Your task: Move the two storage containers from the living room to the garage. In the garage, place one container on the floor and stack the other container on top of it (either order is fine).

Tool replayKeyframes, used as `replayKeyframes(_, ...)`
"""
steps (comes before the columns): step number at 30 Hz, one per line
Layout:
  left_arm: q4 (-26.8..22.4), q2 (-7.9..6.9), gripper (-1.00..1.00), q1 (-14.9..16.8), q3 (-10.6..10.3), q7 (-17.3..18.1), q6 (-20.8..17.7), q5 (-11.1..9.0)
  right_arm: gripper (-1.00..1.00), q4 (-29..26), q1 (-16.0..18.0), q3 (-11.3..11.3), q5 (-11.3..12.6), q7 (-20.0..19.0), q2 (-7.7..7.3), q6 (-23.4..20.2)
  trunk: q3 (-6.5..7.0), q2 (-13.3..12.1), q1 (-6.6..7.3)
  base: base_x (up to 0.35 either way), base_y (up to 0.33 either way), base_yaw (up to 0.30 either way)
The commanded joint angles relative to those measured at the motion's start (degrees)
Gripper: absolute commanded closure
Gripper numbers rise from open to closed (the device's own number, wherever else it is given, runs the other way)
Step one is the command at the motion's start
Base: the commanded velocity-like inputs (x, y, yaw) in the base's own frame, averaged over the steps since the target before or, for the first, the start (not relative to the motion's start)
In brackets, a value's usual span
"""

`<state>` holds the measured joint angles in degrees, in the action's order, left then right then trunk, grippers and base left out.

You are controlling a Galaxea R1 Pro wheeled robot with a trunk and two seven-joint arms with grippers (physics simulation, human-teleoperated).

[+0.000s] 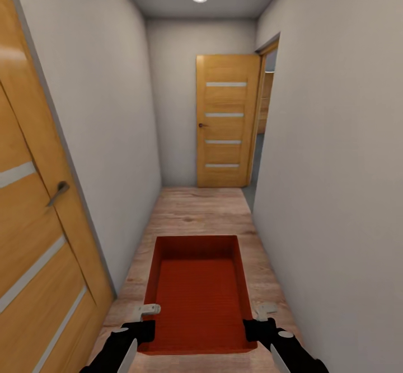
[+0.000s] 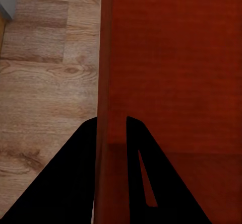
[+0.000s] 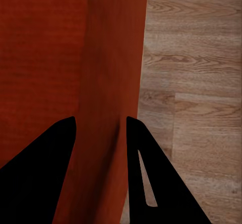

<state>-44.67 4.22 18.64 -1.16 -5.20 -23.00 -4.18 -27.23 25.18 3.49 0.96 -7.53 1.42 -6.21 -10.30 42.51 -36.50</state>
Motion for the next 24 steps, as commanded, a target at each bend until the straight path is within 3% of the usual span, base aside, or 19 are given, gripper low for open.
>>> replayKeyframes(1, 0.02, -0.17, 1.0, -0.01, -0.07, -1.12, -0.46, 0.93, 1.0, -1.34, 0.05, 0.47, 0.9, -0.82, -0.05, 1.19, -0.09, 0.07, -0.05, 0.329, 0.0, 0.0)
replayKeyframes(24, 0.02, -0.17, 1.0, -0.01, -0.07, -1.12, -0.46, 0.93, 1.0, -1.34, 0.05, 0.44, 0.89, -0.97, -0.06, 1.2, -0.09, 0.07, -0.05, 0.329, 0.0, 0.0)
